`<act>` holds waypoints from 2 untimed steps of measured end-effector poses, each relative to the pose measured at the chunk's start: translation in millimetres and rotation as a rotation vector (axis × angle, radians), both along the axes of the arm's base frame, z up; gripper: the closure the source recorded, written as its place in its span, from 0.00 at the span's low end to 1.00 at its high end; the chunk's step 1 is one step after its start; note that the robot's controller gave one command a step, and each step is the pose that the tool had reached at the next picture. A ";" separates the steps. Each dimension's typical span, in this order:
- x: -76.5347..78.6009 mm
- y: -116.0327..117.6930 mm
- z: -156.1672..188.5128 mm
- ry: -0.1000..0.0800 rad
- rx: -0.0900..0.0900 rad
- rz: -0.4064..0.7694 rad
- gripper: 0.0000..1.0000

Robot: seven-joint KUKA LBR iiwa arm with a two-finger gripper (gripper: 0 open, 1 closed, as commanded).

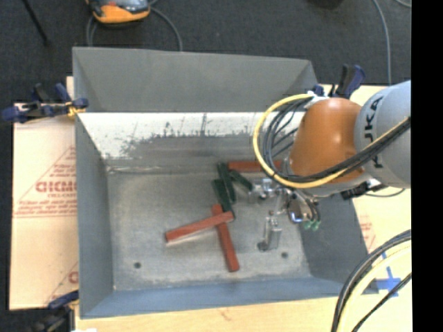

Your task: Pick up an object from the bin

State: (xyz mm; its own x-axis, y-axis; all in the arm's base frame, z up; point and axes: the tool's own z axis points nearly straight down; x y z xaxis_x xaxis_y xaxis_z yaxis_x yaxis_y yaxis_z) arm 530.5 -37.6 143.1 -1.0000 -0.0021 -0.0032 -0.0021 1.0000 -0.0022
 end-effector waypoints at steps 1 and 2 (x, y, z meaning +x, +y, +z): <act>0.0 0.0 0.0 0.000 0.000 0.000 0.00; 15.1 25.0 -22.0 -0.005 -0.003 0.094 0.00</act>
Offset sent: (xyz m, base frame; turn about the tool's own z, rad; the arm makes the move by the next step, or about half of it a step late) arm 0.0346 0.0795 -0.0689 -0.2724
